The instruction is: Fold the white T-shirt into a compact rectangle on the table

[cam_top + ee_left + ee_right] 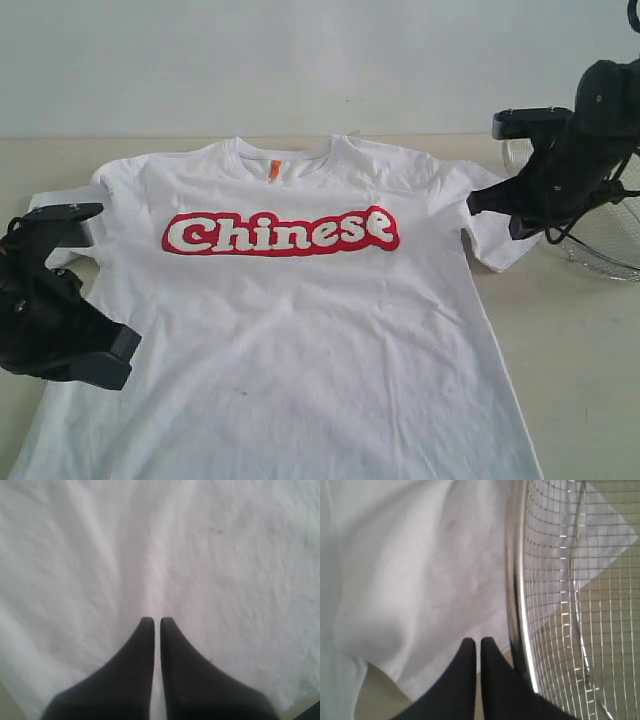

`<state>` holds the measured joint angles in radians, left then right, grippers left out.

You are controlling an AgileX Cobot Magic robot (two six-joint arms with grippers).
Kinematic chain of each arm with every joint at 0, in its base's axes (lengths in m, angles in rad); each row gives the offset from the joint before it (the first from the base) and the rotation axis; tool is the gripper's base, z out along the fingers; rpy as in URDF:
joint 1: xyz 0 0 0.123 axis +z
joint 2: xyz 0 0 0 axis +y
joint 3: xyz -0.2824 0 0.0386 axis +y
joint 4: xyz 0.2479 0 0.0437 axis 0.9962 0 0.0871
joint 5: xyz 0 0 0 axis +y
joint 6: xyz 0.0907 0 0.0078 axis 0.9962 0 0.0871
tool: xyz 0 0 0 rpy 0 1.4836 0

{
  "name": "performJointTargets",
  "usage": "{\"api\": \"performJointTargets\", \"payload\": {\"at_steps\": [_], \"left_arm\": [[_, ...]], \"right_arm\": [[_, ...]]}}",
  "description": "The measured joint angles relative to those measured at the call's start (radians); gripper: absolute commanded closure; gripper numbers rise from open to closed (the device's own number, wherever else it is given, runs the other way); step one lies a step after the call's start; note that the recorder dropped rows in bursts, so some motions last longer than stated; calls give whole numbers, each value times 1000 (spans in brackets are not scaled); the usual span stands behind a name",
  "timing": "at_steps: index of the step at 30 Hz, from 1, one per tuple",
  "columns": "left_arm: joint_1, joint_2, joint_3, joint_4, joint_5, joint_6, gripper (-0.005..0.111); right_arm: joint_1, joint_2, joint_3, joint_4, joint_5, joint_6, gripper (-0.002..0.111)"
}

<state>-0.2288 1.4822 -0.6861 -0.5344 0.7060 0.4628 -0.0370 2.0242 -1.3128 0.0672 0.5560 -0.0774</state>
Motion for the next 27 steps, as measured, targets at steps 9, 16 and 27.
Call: {"api": "performJointTargets", "payload": {"at_steps": [9,16,27], "left_arm": [[0,0,0,0,-6,2,102],[0,0,0,0,-8,2,102],[0,0,0,0,-10,2,102]], "right_arm": [[-2,0,-7,-15,-42,31,108],[-32,0,-10,-19,-62,43,108],[-56,1,-10,-29,-82,52,108]]}}
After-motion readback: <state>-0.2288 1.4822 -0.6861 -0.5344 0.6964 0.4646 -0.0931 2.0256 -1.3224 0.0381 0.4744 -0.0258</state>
